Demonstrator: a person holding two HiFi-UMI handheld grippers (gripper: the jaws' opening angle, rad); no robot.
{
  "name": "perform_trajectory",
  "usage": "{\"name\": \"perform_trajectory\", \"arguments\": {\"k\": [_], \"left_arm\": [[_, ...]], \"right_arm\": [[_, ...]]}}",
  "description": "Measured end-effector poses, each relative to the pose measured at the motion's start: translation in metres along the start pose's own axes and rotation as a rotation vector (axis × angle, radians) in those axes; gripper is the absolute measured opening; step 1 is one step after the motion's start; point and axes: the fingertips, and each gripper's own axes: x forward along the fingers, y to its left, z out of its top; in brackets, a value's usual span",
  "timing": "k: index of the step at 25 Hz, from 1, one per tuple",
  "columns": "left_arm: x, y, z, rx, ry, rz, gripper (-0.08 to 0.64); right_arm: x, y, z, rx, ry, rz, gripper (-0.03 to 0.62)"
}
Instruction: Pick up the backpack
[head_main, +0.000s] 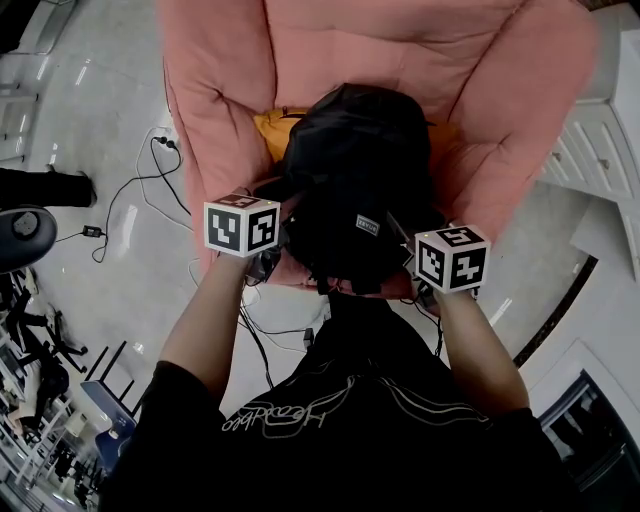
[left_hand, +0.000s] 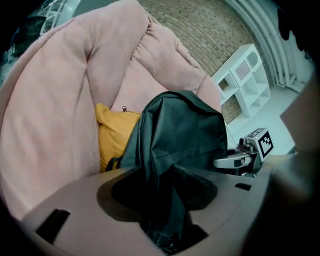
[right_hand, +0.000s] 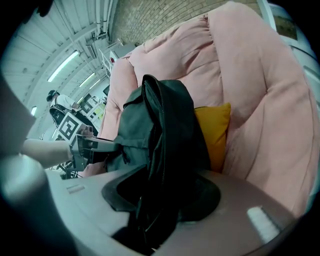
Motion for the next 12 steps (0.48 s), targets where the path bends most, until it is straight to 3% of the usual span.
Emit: {"name": "perform_trajectory", "arguments": {"k": [12], "left_arm": [[-0.011, -0.016, -0.004, 0.011, -0.023, 0.0, 0.103]], "right_arm": [[-0.006, 0.008, -0.005, 0.021, -0.022, 0.02, 0.077]]}}
